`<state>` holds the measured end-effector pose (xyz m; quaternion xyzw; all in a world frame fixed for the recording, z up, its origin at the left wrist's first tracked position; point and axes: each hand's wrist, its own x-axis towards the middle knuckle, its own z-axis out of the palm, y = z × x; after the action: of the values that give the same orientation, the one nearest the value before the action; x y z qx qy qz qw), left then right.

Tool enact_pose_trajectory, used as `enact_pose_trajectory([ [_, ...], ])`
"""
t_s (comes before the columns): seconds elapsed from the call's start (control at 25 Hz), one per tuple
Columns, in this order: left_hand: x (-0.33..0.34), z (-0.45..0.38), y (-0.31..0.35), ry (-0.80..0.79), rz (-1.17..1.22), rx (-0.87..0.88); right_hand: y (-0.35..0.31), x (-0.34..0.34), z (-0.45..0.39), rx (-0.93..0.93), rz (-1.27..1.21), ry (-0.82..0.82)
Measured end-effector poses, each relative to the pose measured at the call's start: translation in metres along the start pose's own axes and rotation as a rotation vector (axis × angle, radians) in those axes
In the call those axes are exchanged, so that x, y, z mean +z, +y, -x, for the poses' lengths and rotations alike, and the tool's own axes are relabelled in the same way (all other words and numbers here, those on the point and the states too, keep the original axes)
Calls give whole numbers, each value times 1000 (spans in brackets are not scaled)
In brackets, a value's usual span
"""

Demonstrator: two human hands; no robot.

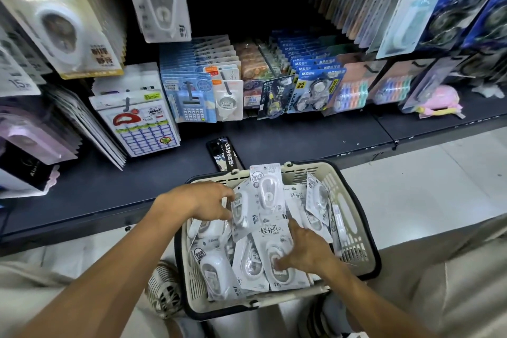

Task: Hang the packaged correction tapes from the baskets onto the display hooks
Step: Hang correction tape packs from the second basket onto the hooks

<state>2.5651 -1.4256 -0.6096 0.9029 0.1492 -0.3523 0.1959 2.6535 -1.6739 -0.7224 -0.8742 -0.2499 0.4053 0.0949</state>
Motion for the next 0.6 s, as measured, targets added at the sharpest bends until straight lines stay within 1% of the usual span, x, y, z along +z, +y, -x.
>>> enact_pose_trajectory([
  [0.04, 0, 1, 0, 2, 4, 0, 3, -2, -3, 19, -159, -55],
  [0.08, 0, 1, 1, 2, 9, 1, 4, -4, -2, 52, -267, -98],
  [0.12, 0, 2, 1, 2, 14, 5, 3, -4, -2, 80, -294, -125],
  [0.2, 0, 4, 1, 8, 19, 13, -1, -1, -1, 120, -125, -113],
  [0.24, 0, 5, 0, 7, 15, 14, -4, 0, 2, 126, -35, -76],
  [0.28, 0, 6, -1, 3, 11, 11, -3, 1, 3, 113, -43, -49],
  [0.32, 0, 7, -2, -1, 10, 7, 0, 0, 1, 79, -127, -43],
  [0.4, 0, 9, -3, 7, 23, 6, 7, -15, 1, 31, -448, -62],
  [0.44, -1, 10, -3, 28, 27, 11, 10, -26, 3, 11, -581, -46],
  [0.52, -3, 8, -1, 131, 45, 37, 8, -52, 9, -27, -784, 51],
  [0.56, -4, 8, 1, 187, 108, 58, 4, -64, 12, -55, -888, 91],
  [0.6, -5, 7, 3, 219, 248, 86, -2, -73, 16, -106, -1007, 100],
])
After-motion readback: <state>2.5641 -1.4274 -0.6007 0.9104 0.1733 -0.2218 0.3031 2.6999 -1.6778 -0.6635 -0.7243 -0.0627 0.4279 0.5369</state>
